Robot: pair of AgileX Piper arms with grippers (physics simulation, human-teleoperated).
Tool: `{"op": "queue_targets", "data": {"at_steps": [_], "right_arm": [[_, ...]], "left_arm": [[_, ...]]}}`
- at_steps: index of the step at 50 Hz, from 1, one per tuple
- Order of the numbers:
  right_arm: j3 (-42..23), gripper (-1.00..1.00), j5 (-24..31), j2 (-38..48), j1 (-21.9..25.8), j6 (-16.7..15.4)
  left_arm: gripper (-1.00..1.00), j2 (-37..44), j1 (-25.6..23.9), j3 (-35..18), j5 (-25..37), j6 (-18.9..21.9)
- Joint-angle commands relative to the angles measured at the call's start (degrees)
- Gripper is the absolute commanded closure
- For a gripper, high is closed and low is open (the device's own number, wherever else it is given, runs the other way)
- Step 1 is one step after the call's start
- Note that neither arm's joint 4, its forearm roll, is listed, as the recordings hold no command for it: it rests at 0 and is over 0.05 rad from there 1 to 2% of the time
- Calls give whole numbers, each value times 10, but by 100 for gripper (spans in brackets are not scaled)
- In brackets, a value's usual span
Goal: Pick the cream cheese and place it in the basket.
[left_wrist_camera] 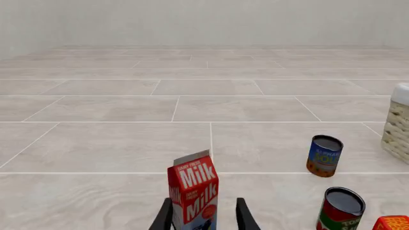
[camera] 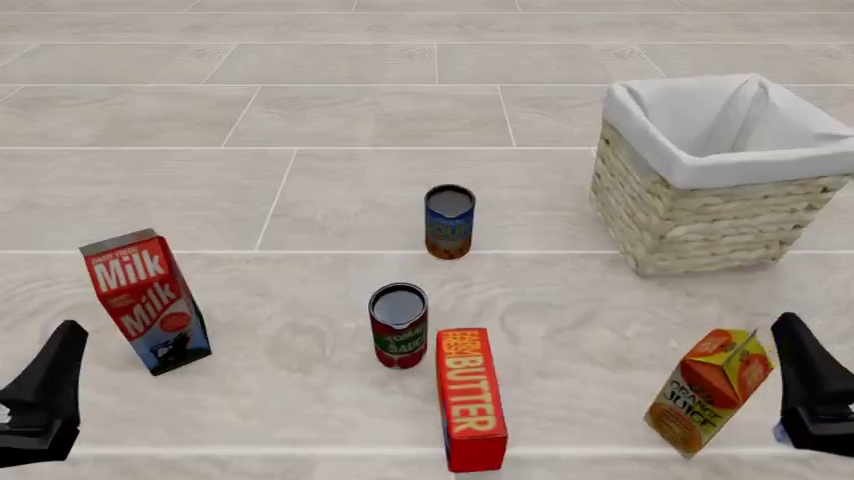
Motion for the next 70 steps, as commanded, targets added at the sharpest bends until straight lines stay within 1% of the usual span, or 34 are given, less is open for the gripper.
{"op": "queue_targets", "data": {"at_steps": [1,12,20,31,34,36,37,43,46,47,49,51,53,55,56,57,58,62,64,65,66,67,68,69,70], "right_arm": [[29,-100,-34,-22,18,13],[16,-100,-15,-30,18,15],[8,-100,-15,-28,18,12],[-21,-100,8,-32,18,11],[-41,-100,22,-32,19,-2],[-49,-100,29,-32,24,2],[-66,-100,37,-33,20,12],[-102,-100,85,-30,18,-7],[-113,-100,96,-18,23,-9],[-117,-100,102,-8,21,-14],[-128,-100,117,-13,21,-13],[-138,-100,132,0,22,-23],[-157,-100,150,-1,18,-18],[-173,-100,154,23,0,9],[-178,-100,154,38,0,11],[-182,-100,155,42,-1,2],[-182,-100,155,42,-1,2],[-231,-100,178,57,-9,-5],[-252,-100,188,69,-11,-22],[-260,-100,188,77,-19,-14],[-269,-100,193,91,-24,-14],[-275,-100,199,105,-15,-27],[-275,-100,199,105,-15,-27],[-278,-100,202,118,-16,-45],[-289,-100,206,131,-28,-53]], "left_arm": [[-100,3,0,-2,-1,0],[-100,3,0,-2,-1,0],[-100,3,0,-2,-1,0],[-100,3,0,-2,-1,0],[-100,3,0,-2,-1,0],[-100,3,0,-2,-1,0],[-100,3,0,-2,-1,0],[-100,3,0,-2,-1,0],[-100,3,0,-2,-1,0],[-100,3,0,-2,-1,0],[-100,3,0,-2,-1,0],[-100,3,0,-2,-1,0],[-100,3,0,-2,-1,0],[-100,3,0,-2,-1,0],[-100,3,0,-2,-1,0],[-100,3,0,-2,-1,0],[-100,3,0,-2,-1,0],[-100,3,0,-2,-1,0],[-100,3,0,-2,-1,0],[-100,3,0,-2,-1,0],[-100,3,0,-2,-1,0],[-100,3,0,-2,-1,0],[-100,3,0,-2,-1,0],[-100,3,0,-2,-1,0],[-100,3,0,-2,-1,0]]}}
